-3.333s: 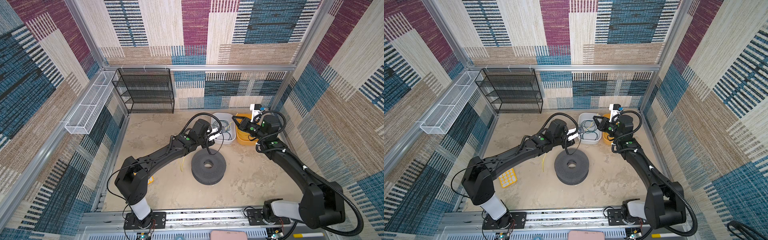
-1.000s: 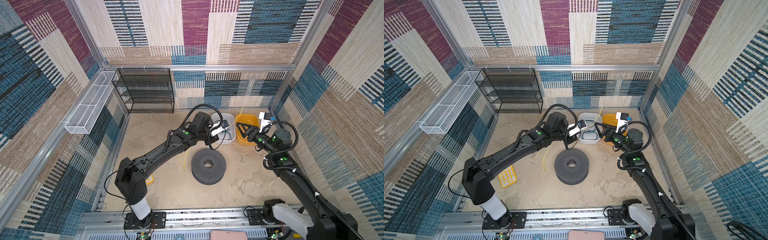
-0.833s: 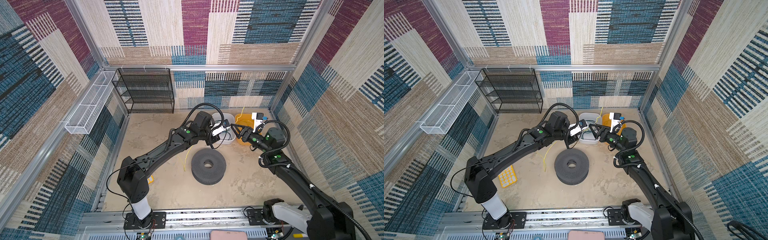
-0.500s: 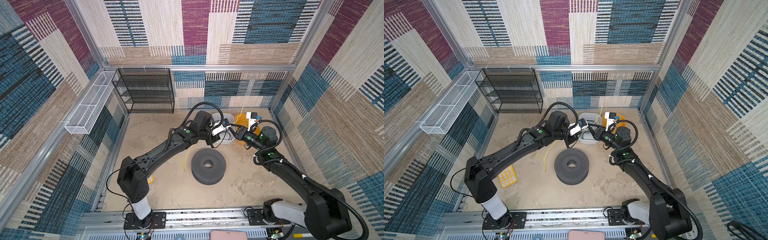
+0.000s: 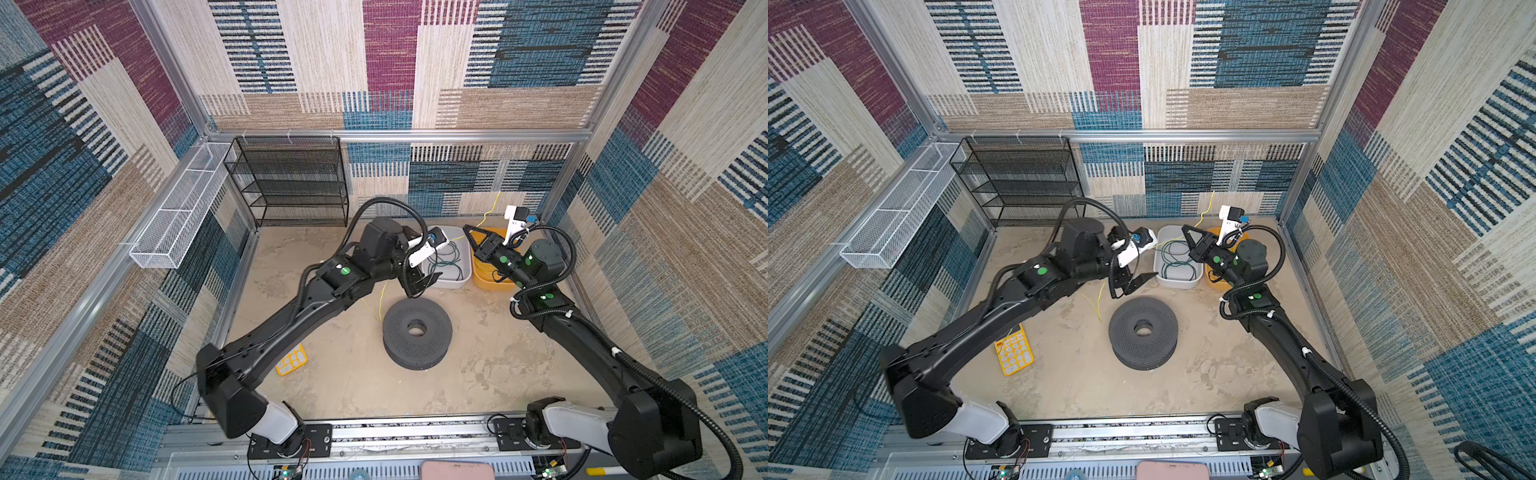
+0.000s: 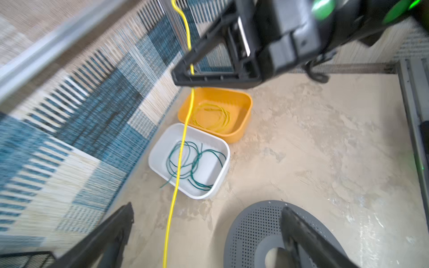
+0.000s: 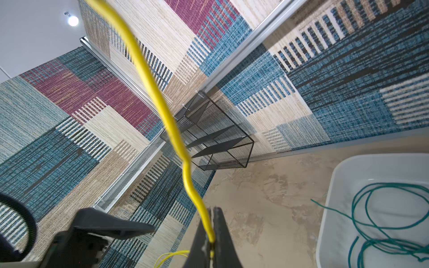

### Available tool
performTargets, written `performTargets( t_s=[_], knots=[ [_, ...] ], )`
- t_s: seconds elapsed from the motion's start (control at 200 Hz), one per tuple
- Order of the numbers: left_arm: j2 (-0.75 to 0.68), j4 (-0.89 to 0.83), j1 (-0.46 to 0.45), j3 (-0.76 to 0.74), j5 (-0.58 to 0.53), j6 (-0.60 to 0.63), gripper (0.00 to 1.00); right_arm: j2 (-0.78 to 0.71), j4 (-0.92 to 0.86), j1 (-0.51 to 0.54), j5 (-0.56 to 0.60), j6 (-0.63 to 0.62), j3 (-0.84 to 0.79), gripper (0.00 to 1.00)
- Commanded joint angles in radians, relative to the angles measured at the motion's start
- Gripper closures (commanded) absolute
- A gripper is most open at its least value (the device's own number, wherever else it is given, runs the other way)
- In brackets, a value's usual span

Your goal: Wrap the cables

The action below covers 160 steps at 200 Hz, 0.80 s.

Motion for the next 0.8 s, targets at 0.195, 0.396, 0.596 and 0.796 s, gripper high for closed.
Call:
performTargets(
  t_s=[0.195,0.396,0.596,0.796],
  knots=[
    [-0.386,0.022,0.002,-0.354,-0.163,-0.14,0.01,0.033,0.015,0.001,-0.007,0.005,0.047,1.0],
    [-0.507,0.144,0.001,-0.59,-0.192,-0.278,0.01,0.02,-0.027,0.001,-0.02,-0.014,0.083,1.0],
    [-0.472,0.272,0.001,-0.68,-0.231,-0.357,0.12,-0.011,-0.051,0.002,-0.017,-0.021,0.093,1.0],
    [-0.434,0.381,0.002,-0.727,-0.261,-0.34,0.58,-0.034,-0.061,0.001,-0.022,-0.015,0.082,1.0]
  ],
)
